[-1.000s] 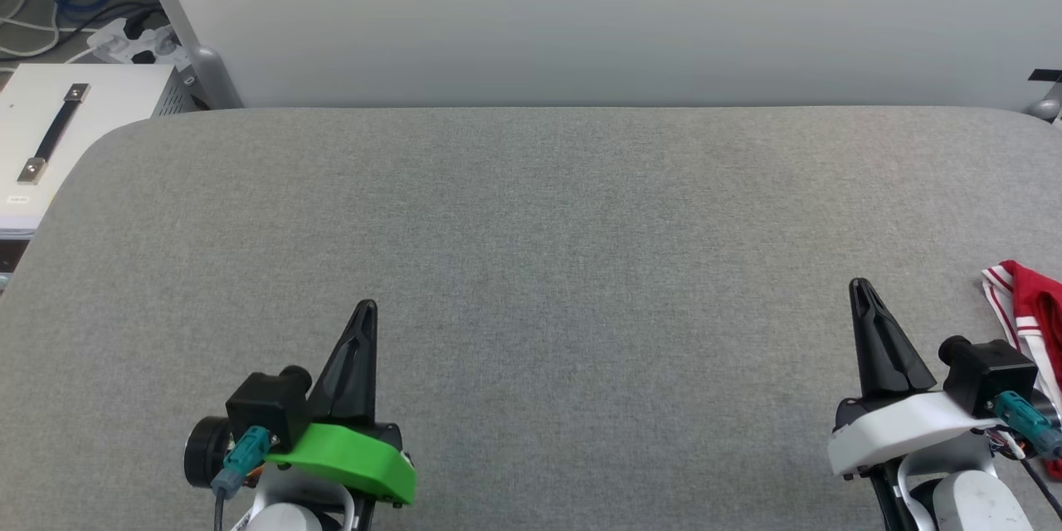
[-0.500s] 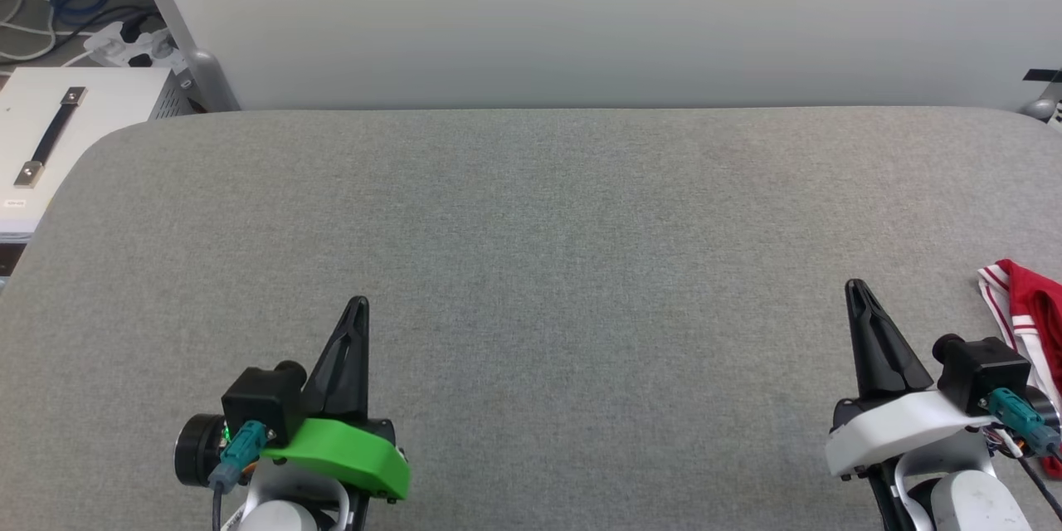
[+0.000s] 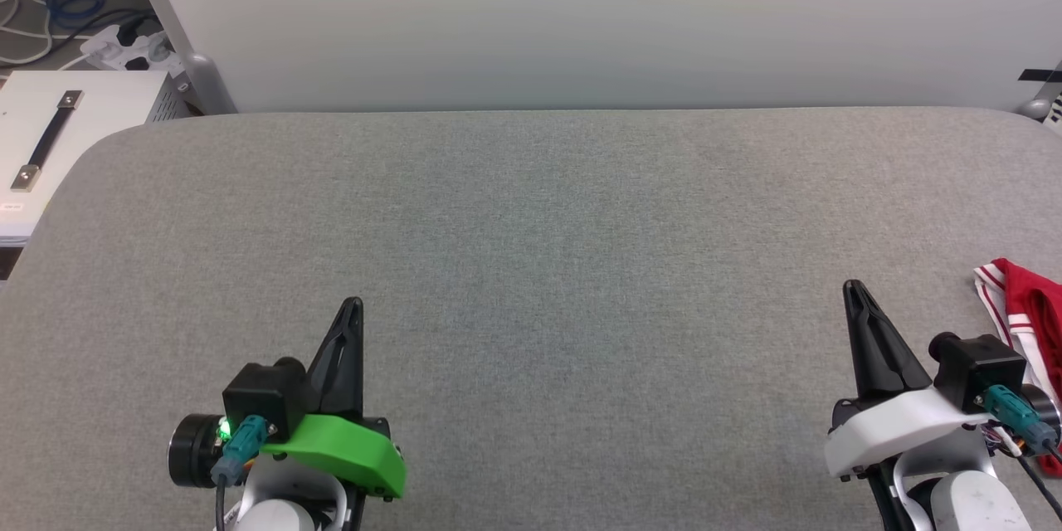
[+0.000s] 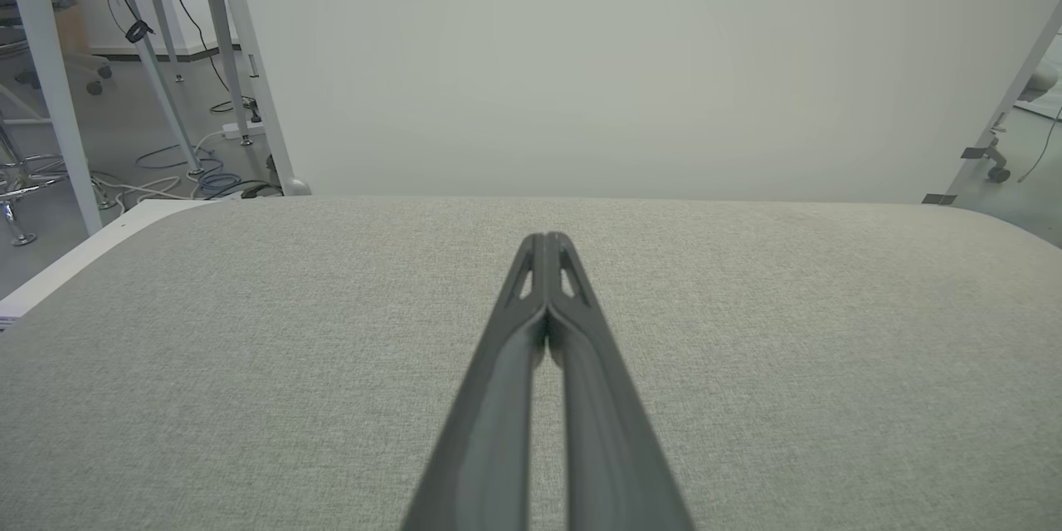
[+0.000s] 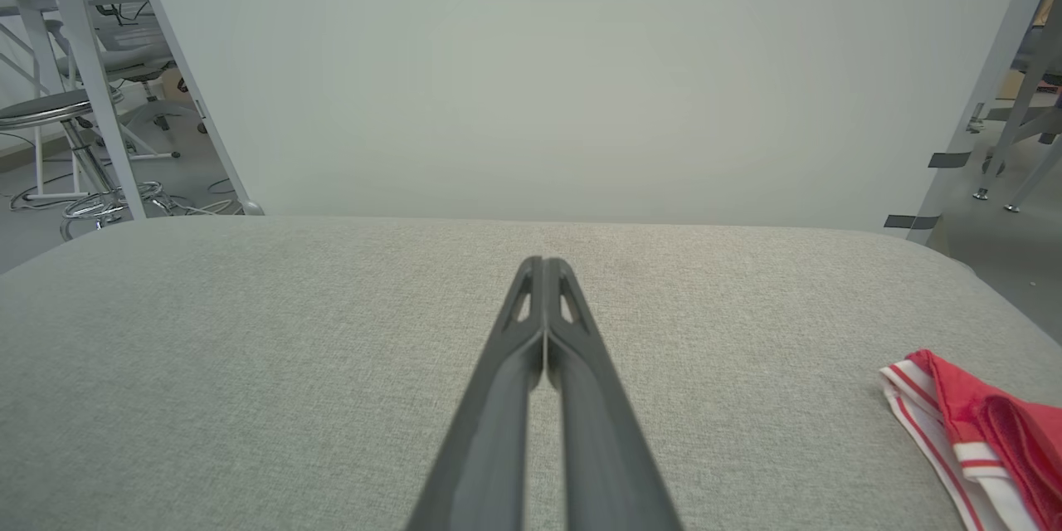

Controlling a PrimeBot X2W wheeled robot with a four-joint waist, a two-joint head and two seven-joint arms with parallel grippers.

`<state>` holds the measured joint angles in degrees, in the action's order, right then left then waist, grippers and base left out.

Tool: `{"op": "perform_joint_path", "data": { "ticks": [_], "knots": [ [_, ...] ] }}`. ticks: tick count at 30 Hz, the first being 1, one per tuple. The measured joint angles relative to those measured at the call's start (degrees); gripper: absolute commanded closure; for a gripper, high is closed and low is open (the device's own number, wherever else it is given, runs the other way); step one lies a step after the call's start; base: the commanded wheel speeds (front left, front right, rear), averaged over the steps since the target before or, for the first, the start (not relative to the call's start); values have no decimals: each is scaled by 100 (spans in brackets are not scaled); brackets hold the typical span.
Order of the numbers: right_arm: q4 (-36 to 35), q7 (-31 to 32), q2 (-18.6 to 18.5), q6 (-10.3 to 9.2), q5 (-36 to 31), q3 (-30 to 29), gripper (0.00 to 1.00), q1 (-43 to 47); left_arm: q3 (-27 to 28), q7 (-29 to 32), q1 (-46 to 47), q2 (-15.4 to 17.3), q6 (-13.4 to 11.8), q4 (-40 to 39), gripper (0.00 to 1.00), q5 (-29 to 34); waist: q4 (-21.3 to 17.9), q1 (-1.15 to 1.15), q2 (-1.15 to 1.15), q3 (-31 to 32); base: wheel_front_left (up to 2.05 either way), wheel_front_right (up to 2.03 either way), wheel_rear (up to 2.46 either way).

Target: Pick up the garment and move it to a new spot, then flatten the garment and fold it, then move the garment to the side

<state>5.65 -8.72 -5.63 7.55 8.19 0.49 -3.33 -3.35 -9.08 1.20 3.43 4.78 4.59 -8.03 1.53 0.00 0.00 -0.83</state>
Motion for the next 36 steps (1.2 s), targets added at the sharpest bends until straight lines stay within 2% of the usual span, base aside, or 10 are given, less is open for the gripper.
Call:
{"op": "perform_joint_path", "data": {
  "ticks": [36],
  "knots": [
    [-241,402,136,0,-359,-20,100,120,162,416,-2,-4,-202,-197,100,353,-73,0,0,40,0,0,0]
  ]
}}
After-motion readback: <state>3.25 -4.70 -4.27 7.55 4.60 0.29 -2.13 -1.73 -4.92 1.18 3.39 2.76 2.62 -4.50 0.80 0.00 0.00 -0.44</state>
